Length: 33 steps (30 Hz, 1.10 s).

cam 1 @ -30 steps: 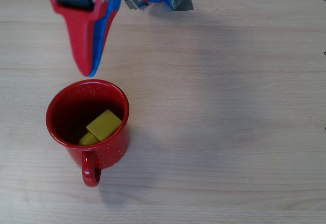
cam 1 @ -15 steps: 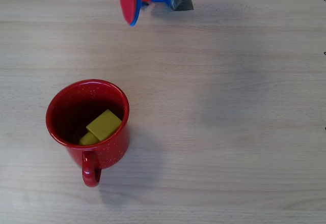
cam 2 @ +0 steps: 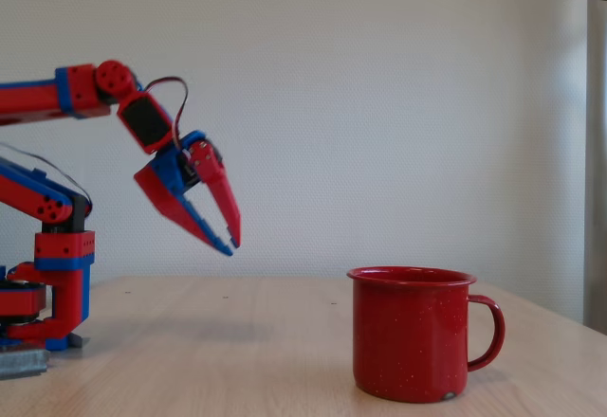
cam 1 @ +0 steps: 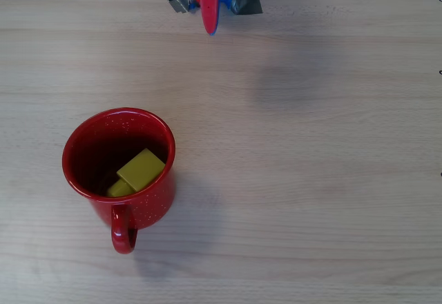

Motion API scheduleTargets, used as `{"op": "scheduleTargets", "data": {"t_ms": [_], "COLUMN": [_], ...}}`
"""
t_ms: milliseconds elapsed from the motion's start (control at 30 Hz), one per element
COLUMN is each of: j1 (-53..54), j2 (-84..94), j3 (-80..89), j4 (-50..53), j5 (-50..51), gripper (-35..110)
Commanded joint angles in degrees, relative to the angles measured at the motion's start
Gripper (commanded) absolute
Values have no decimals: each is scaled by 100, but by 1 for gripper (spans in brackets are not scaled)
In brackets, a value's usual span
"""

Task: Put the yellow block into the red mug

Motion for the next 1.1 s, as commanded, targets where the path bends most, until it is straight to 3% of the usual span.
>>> {"op": "scheduleTargets", "data": {"t_ms": [0,567,1067], "j1": [-149,-255,-149], "j2": [598,2426,2874], "j3": [352,2268,2382], "j4": [-149,123,378], "j5": [105,-132,-114], "gripper": [0,0,0]}}
